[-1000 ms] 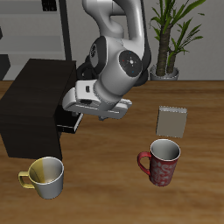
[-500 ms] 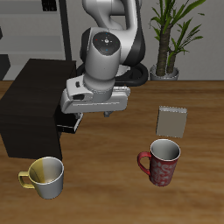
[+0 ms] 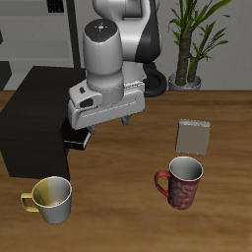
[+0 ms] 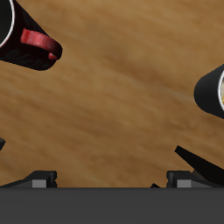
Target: Black book top region shelf and red mug top shelf
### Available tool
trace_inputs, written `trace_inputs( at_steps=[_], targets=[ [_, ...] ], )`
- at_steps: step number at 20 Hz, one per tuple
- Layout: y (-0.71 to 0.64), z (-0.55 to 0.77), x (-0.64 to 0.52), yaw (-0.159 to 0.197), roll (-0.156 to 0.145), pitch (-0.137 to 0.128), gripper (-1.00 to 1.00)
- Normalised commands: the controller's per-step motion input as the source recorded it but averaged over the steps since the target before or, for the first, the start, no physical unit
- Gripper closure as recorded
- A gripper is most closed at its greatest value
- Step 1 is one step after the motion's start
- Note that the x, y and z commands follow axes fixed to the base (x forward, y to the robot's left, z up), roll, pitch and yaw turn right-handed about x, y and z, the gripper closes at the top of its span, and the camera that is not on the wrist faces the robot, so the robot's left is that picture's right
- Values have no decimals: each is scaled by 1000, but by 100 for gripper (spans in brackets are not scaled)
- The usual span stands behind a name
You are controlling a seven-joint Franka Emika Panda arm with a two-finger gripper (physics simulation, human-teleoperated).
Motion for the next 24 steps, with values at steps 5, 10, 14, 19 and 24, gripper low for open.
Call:
trace_inputs(
  at_steps=[5,10,14,19,24],
  targets=[
    [-235,390,183,-8,-62,-10,-100],
    [18,337,218,13,-92,-10,-100],
    [357,188,307,-1,-113,22,-100],
    [630,155,353,27,-1,-23,-100],
    [578,126,456,14,-16,5,-100]
  ],
)
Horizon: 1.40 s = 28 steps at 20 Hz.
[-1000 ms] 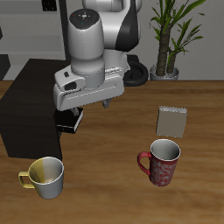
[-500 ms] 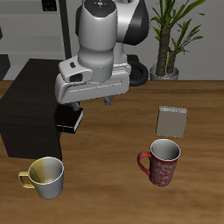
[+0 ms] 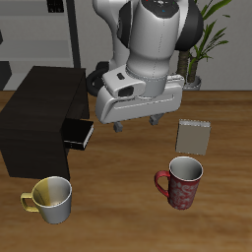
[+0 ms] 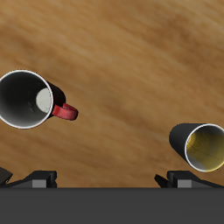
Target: Black book top region shelf and red mug top shelf
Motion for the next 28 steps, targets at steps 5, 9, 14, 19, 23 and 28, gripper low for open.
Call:
trace_inputs(
  at_steps=[5,9,14,19,23,28],
  targets=[
    [610,-17,455,30,6,16,-100],
    [725,-215,357,37,13,21,-100],
    [591,-392,206,-30,10,30,-100],
    [304,-202,-257,-46,-59,-94,-100],
    [352,-193,-439,-50,-13,-78,-100],
    [314,-91,-200,-1,-8,-36,-100]
  ],
)
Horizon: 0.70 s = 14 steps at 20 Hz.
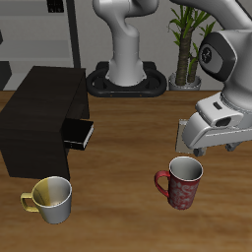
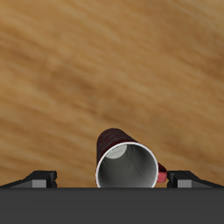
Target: Black book top region shelf and red mug top shelf
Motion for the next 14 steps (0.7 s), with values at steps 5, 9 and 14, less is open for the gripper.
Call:
trace_inputs(
  at_steps=[5,9,14],
  targets=[
    [182,-100,-24,-1,60,4,-100],
    [-11,-139,19,-32,-1,41,-100],
    [57,-285,-84,-38,37,8,-100]
  ],
)
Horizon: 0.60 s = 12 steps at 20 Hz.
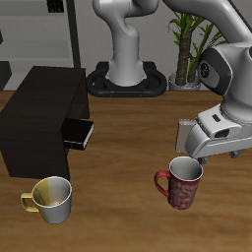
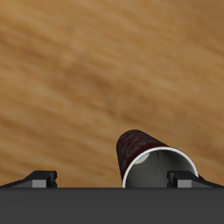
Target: Black book top region shelf and red mug top shelf
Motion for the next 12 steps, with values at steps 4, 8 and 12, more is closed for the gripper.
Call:
trace_inputs(
  at_steps=[4,8,12],
  targets=[
    [-152,-265,-146,-142,70,-25,-100],
    [-148,-115,-273,-133,136,-66,-100],
    [-120,-58,-119,16,2,-61,-100]
  ],
)
